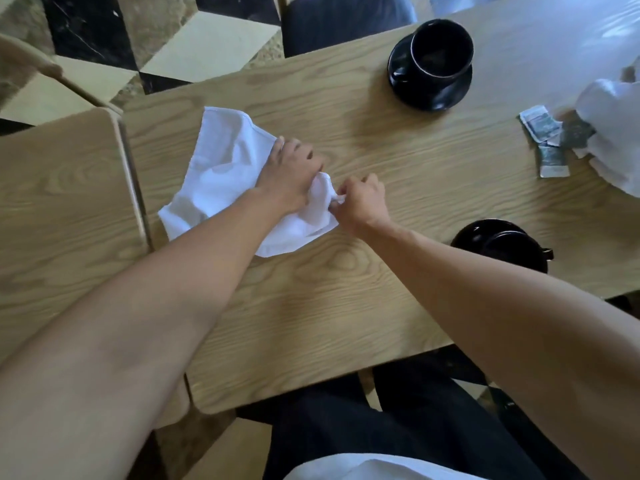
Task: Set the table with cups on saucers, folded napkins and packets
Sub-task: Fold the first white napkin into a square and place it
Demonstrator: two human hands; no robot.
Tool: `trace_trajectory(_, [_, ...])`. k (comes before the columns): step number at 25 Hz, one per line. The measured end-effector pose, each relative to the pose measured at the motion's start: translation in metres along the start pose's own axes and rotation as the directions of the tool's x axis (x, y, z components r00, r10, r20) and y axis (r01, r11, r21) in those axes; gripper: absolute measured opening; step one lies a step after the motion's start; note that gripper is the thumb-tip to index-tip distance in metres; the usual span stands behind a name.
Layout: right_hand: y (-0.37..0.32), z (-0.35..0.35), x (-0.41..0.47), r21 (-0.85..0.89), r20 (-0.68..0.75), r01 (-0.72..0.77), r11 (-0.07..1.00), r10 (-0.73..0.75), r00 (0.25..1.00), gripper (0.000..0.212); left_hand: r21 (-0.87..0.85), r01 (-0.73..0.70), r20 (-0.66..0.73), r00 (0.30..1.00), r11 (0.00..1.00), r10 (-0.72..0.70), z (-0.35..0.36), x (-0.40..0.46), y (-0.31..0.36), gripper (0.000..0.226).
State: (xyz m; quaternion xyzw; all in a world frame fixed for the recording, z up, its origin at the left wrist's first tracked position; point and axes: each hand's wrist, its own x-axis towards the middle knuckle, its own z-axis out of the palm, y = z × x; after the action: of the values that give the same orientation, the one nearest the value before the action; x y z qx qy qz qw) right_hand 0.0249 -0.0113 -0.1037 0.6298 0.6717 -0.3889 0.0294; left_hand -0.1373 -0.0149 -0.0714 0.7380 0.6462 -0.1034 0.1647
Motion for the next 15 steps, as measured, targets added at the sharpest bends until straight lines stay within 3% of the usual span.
trace_trajectory(3, [0.017, -0.005, -0.012, -0.010, -0.090, 0.051, 0.999, -0.052, 0.995, 0.026, 0.021, -0.045, 0.019, 0.999, 0.999, 0.045, -0.003, -0.014, -0.007, 0.034])
trace_trajectory(7, [0.028, -0.042, -0.030, 0.220, -0.087, 0.157, 0.963, -0.141, 0.986, 0.015, -0.024, -0.074, -0.022, 0.997, 0.997, 0.073, -0.031, -0.042, -0.012, 0.011])
trace_trajectory(10, [0.019, -0.083, -0.040, 0.350, -0.116, 0.217, 0.911, -0.188, 0.975, 0.016, -0.036, 0.034, -0.169, 0.985, 0.999, -0.040, -0.066, -0.067, -0.023, 0.010])
trace_trajectory(12, [0.006, -0.114, -0.046, 0.424, -0.147, 0.282, 0.860, -0.242, 0.959, 0.011, 0.004, 0.154, -0.157, 0.976, 0.988, -0.151, -0.096, -0.086, -0.031, 0.016])
trace_trajectory(15, [-0.019, -0.159, -0.057, 0.490, -0.238, 0.430, 0.758, -0.358, 0.903, 0.012, 0.066, 0.180, -0.207, 0.965, 0.982, -0.163, -0.140, -0.128, -0.042, 0.018])
